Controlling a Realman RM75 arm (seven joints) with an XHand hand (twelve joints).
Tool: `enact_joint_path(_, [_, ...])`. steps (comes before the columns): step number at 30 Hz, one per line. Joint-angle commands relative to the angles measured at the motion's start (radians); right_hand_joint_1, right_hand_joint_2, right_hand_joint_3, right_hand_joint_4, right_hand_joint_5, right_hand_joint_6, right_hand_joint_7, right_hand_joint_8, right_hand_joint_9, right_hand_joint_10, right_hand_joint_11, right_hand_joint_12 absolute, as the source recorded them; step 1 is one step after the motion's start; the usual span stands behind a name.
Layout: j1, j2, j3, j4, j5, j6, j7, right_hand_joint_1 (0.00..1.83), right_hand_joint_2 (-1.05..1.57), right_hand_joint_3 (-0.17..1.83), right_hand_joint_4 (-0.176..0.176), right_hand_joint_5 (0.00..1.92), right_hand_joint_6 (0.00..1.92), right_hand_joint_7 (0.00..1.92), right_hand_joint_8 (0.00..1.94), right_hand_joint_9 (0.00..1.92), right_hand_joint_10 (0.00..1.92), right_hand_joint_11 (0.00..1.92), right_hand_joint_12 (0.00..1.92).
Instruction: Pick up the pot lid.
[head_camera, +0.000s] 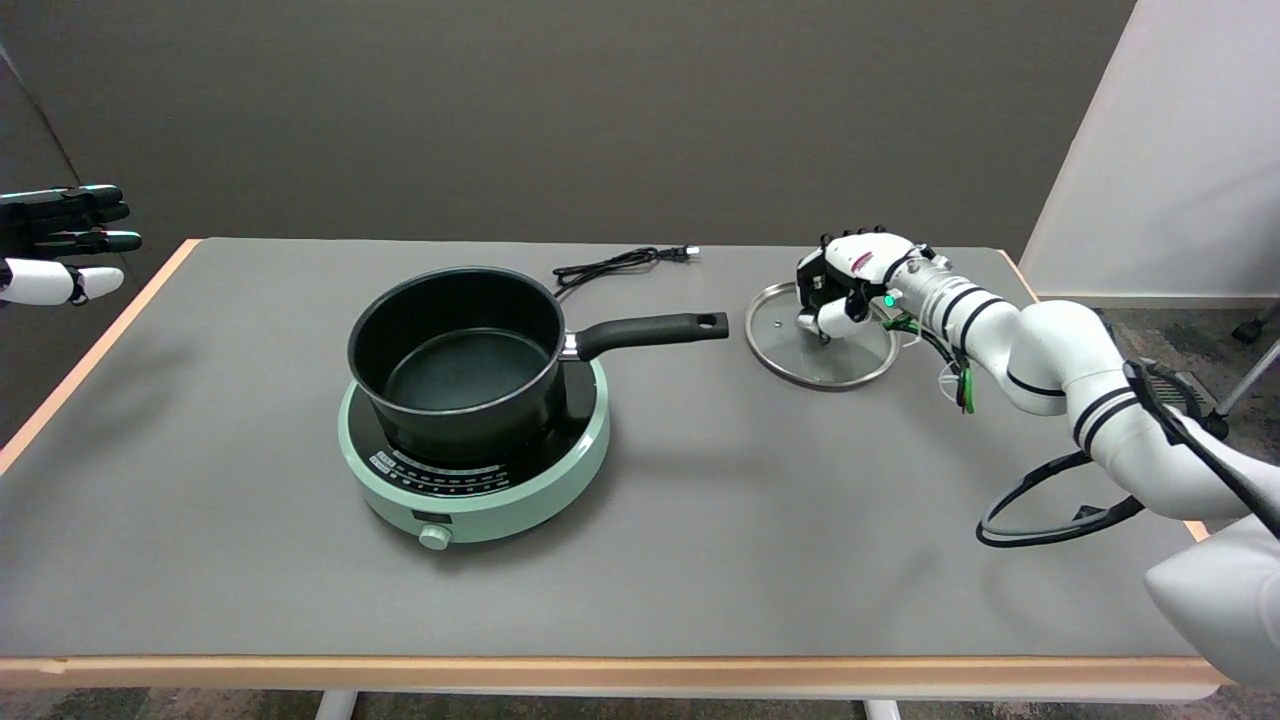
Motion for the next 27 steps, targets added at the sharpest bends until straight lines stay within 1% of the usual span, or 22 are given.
enact_joint_path(1, [-0.001, -0.001, -0.007, -0.001, 0.000, -0.004, 0.003, 0.91, 1.08, 0.32, 0.176, 0.74, 1.37, 0.83, 0.79, 0.75, 0.98, 0.53, 0.92])
enact_joint_path(5, [0.001, -0.001, -0.013, -0.001, 0.000, -0.004, 0.003, 0.91, 1.08, 0.34, 0.176, 0.74, 1.39, 0.83, 0.82, 0.75, 1.00, 0.54, 0.93])
enact_joint_path(6, [0.001, -0.001, -0.013, -0.001, 0.000, -0.004, 0.003, 0.92, 1.08, 0.33, 0.169, 0.74, 1.39, 0.84, 0.84, 0.75, 1.01, 0.53, 0.94])
enact_joint_path(7, [0.001, -0.001, -0.013, -0.001, 0.000, -0.004, 0.003, 1.13, 1.11, 0.22, 0.051, 0.74, 1.39, 0.86, 1.12, 0.74, 1.04, 0.52, 0.97])
enact_joint_path(8, [0.001, -0.001, -0.013, -0.001, 0.000, -0.004, 0.003, 1.17, 1.12, 0.19, 0.028, 0.74, 1.39, 0.87, 1.18, 0.74, 1.05, 0.52, 0.98])
enact_joint_path(9, [0.001, -0.001, -0.013, -0.001, 0.000, -0.004, 0.004, 1.16, 1.12, 0.20, 0.030, 0.74, 1.40, 0.86, 1.19, 0.75, 1.02, 0.54, 0.95])
enact_joint_path(11, [0.001, -0.001, -0.013, 0.000, 0.000, -0.004, 0.003, 1.16, 1.12, 0.19, 0.029, 0.73, 1.41, 0.85, 1.20, 0.73, 1.07, 0.52, 0.99])
enact_joint_path(12, [0.001, -0.001, -0.013, 0.002, 0.000, -0.004, 0.002, 0.99, 1.11, 0.27, 0.126, 0.73, 1.39, 0.82, 0.96, 0.72, 1.08, 0.52, 0.98])
enact_joint_path(13, [0.000, -0.001, -0.013, 0.006, 0.000, -0.004, 0.003, 0.94, 0.86, 0.73, 0.176, 0.68, 1.08, 0.79, 0.80, 0.69, 1.09, 0.52, 0.97])
enact_joint_path(14, [-0.001, 0.000, -0.013, 0.012, 0.000, -0.004, 0.004, 0.96, 0.76, 0.89, 0.176, 0.66, 0.90, 0.78, 0.75, 0.68, 1.08, 0.52, 0.96])
enact_joint_path(16, [-0.007, 0.005, -0.008, 0.032, 0.000, -0.013, 0.005, 0.94, 0.75, 0.86, 0.176, 0.67, 0.76, 0.79, 0.62, 0.67, 1.02, 0.50, 0.96])
enact_joint_path(18, [-0.013, 0.010, -0.001, 0.056, 0.000, -0.027, 0.005, 0.90, 0.70, 0.88, 0.176, 0.69, 0.54, 0.79, 0.44, 0.67, 0.91, 0.46, 0.92])
enact_joint_path(20, [-0.023, 0.018, 0.006, 0.093, 0.000, -0.035, 0.005, 0.84, 0.68, 0.94, 0.171, 0.66, 0.51, 0.77, 0.39, 0.68, 0.80, 0.44, 0.88])
enact_joint_path(22, [-0.035, 0.024, 0.017, 0.126, 0.000, -0.044, 0.005, 0.85, 0.66, 0.96, 0.160, 0.64, 0.45, 0.75, 0.32, 0.68, 0.70, 0.42, 0.86])
enact_joint_path(27, [-0.070, 0.049, 0.039, 0.201, 0.000, -0.051, 0.005, 0.86, 0.64, 0.98, 0.164, 0.62, 0.42, 0.72, 0.29, 0.68, 0.64, 0.41, 0.82])
